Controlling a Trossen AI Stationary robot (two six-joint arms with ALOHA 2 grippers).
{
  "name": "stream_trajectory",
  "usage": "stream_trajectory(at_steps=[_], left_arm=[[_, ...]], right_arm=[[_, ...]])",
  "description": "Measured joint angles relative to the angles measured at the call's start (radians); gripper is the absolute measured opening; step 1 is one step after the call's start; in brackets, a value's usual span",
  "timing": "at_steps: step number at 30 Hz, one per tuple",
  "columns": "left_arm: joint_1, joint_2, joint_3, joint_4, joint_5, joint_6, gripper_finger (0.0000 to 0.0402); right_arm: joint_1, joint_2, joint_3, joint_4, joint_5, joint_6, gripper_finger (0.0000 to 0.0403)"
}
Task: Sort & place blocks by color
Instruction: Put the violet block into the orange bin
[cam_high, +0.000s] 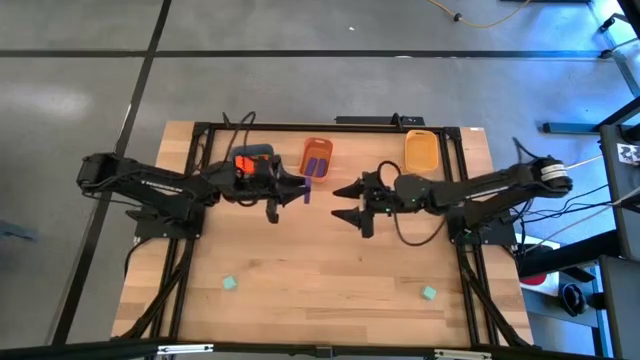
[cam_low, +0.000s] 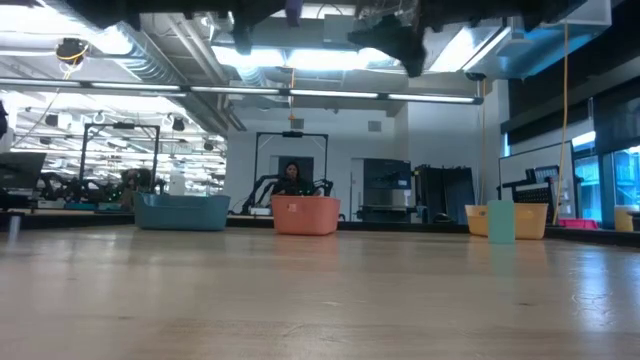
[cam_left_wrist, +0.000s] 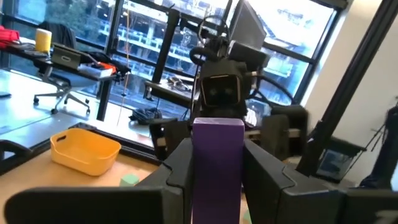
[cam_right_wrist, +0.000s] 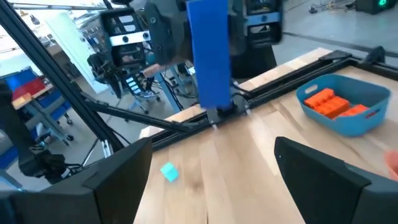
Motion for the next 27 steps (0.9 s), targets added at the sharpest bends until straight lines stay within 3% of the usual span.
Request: stream_trajectory(at_steps=[7, 15, 20, 27], left_arm=[[-0.001, 0.119, 0.064, 0.010, 0.043, 0.008, 0.0087], [0.000, 0.137, 0.076, 0.060, 0.036, 0.009, 0.0087], [0.000, 0.134, 0.076, 0.060, 0.036, 0.009, 0.0087], [0.000, 0.134, 0.076, 0.066, 0.037, 0.009, 0.0087]], right_arm=[[0.000, 0.140, 0.115, 0.019, 0.000, -0.052, 0.0341], [0.000, 0.164, 0.146, 0.019, 0.000, -0.050, 0.0330], [0.000, 0.164, 0.146, 0.023, 0.001, -0.047, 0.0291], [-0.001, 0.164, 0.146, 0.026, 0.011, -0.014, 0.0197]])
